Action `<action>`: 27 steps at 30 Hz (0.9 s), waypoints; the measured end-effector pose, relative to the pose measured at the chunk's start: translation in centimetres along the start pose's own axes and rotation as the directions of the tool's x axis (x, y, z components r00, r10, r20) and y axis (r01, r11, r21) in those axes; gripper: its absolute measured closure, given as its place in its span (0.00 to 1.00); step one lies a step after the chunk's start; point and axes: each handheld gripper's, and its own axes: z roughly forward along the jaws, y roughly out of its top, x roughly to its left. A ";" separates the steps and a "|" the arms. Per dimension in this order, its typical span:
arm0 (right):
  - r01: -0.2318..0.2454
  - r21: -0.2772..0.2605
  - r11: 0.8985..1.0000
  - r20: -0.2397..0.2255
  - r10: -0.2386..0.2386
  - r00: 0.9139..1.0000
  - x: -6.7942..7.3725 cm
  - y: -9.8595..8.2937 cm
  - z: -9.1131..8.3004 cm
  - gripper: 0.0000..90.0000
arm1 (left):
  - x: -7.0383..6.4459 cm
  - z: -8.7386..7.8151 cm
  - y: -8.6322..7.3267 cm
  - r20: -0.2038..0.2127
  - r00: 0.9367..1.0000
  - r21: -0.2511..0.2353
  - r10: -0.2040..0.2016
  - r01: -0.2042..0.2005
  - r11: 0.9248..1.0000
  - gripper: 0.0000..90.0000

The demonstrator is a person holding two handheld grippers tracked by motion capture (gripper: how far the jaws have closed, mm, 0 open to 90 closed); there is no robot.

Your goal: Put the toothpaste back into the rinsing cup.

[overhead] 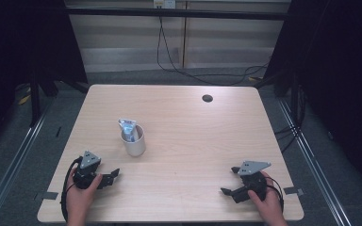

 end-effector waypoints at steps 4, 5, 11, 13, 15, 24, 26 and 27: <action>0.000 0.000 1.000 0.000 0.000 1.000 0.0 0.0 0.0 0.11 | -0.2 0.1 0.1 -0.005 1.000 0.013 0.012 -0.012 1.000 0.17; 0.000 0.000 1.000 -0.001 0.000 1.000 0.0 0.0 0.0 0.11 | -0.2 0.1 0.1 -0.006 1.000 0.018 0.017 -0.017 1.000 0.17; 0.000 0.000 1.000 -0.001 0.000 1.000 0.0 0.0 0.0 0.11 | -0.3 0.3 0.1 -0.002 1.000 0.034 0.020 -0.020 0.999 0.17; 0.000 0.000 1.000 0.000 0.000 1.000 0.0 0.0 0.0 0.11 | -0.2 0.2 0.1 -0.004 1.000 0.038 0.025 -0.025 0.999 0.17; 0.000 0.000 1.000 -0.001 0.000 1.000 0.0 0.0 0.0 0.11 | -0.3 0.3 0.1 -0.002 1.000 0.034 0.019 -0.019 0.999 0.17; 0.000 0.000 1.000 -0.001 0.000 1.000 0.0 0.0 0.0 0.11 | -0.2 0.3 0.1 0.002 1.000 0.034 0.007 -0.007 0.999 0.17; 0.000 0.000 1.000 -0.001 0.000 1.000 0.0 0.0 0.0 0.11 | -0.2 0.3 0.1 0.003 1.000 0.035 0.007 -0.007 0.999 0.17; 0.000 0.000 1.000 -0.001 0.000 1.000 0.0 0.0 0.0 0.11 | -0.2 0.4 0.1 0.004 1.000 0.036 0.007 -0.007 0.999 0.17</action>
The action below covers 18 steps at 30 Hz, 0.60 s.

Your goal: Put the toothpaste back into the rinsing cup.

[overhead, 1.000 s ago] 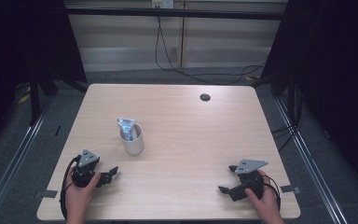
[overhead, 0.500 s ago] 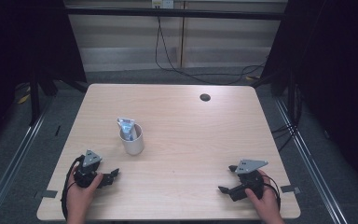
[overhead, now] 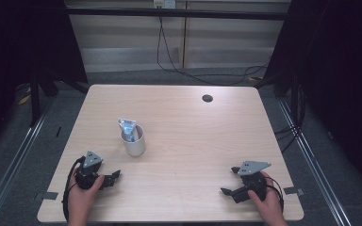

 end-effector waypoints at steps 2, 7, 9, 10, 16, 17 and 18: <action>0.001 0.000 1.000 0.000 -0.001 1.000 0.0 0.0 0.0 0.11 | 0.0 0.0 0.0 0.000 1.000 0.002 0.003 -0.003 1.000 0.16; 0.000 0.000 1.000 0.000 0.000 1.000 0.0 0.0 0.0 0.11 | 0.0 0.0 0.0 -0.002 1.000 0.006 0.005 -0.005 1.000 0.16; 0.001 0.000 1.000 0.000 -0.001 1.000 0.0 0.0 0.0 0.11 | 0.0 0.0 0.0 -0.005 1.000 0.006 0.005 -0.005 1.000 0.16; 0.001 0.000 1.000 0.000 -0.001 1.000 0.0 0.0 0.0 0.11 | 0.0 0.0 0.0 -0.004 1.000 0.005 0.003 -0.003 1.000 0.16; 0.001 0.000 1.000 0.001 -0.001 1.000 0.0 0.0 0.0 0.11 | 0.0 0.0 0.0 -0.005 1.000 0.007 0.003 -0.003 1.000 0.15; 0.000 0.000 1.000 0.001 0.000 1.000 0.0 0.0 0.0 0.11 | 0.0 0.0 0.0 -0.007 1.000 0.006 0.003 -0.003 1.000 0.15; 0.001 0.000 1.000 0.000 -0.001 1.000 0.0 0.0 0.0 0.11 | 0.0 0.0 0.0 -0.005 1.000 0.006 0.001 -0.001 1.000 0.15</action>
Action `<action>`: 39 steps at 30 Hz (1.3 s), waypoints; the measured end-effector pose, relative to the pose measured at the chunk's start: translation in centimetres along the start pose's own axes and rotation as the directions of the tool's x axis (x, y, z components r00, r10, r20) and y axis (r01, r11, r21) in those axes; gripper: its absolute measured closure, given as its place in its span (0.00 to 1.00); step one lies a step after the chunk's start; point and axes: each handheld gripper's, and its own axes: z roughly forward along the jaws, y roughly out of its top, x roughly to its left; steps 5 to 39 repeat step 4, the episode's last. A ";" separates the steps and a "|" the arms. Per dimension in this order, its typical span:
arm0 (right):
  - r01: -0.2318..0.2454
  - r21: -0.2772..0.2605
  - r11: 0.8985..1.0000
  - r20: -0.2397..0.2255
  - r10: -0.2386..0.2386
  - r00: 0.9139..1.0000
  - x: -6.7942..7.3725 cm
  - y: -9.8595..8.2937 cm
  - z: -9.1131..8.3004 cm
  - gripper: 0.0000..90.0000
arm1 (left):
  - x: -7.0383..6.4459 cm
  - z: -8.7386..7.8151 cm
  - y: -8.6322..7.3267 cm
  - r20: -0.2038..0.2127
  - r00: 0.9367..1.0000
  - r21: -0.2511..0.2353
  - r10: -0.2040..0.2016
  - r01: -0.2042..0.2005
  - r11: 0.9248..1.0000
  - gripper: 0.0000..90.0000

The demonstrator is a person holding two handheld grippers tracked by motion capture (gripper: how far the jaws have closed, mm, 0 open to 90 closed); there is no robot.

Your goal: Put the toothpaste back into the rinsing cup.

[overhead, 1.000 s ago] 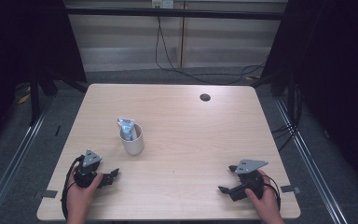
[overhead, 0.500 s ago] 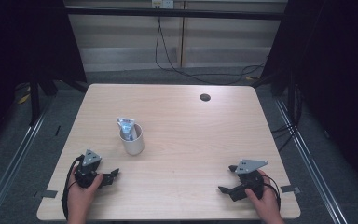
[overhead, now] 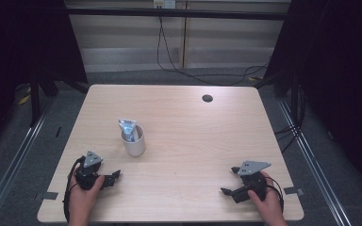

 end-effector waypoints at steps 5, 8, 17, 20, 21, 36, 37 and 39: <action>0.000 0.000 1.000 0.000 0.000 1.000 0.0 0.0 0.0 0.11 | 0.0 0.0 0.0 -0.001 1.000 0.004 0.006 -0.006 1.000 0.15; 0.000 0.000 1.000 0.000 0.000 1.000 0.0 0.0 0.0 0.11 | 0.0 0.0 0.0 -0.001 1.000 0.004 0.006 -0.006 1.000 0.15; 0.000 0.000 1.000 0.000 0.000 1.000 0.0 0.0 0.0 0.11 | 0.0 0.0 0.0 -0.001 1.000 0.004 0.006 -0.006 1.000 0.15; 0.000 0.000 1.000 0.000 0.000 1.000 0.0 0.0 0.0 0.11 | 0.0 0.0 0.0 -0.001 1.000 0.004 0.006 -0.006 1.000 0.15; 0.000 0.000 1.000 0.000 0.000 1.000 0.0 0.0 0.0 0.11 | 0.0 0.0 0.0 -0.001 1.000 0.004 0.006 -0.006 1.000 0.15; 0.000 0.000 1.000 0.000 0.000 1.000 0.0 0.0 0.0 0.11 | 0.0 0.0 0.0 -0.001 1.000 0.004 0.006 -0.006 1.000 0.15; 0.000 0.000 1.000 0.000 0.000 1.000 0.0 0.0 0.0 0.11 | 0.0 0.0 0.0 -0.001 1.000 0.004 0.006 -0.006 1.000 0.15; 0.000 0.000 1.000 0.000 0.000 1.000 0.0 0.0 0.0 0.11 | 0.0 0.0 0.0 -0.001 1.000 0.004 0.006 -0.006 1.000 0.15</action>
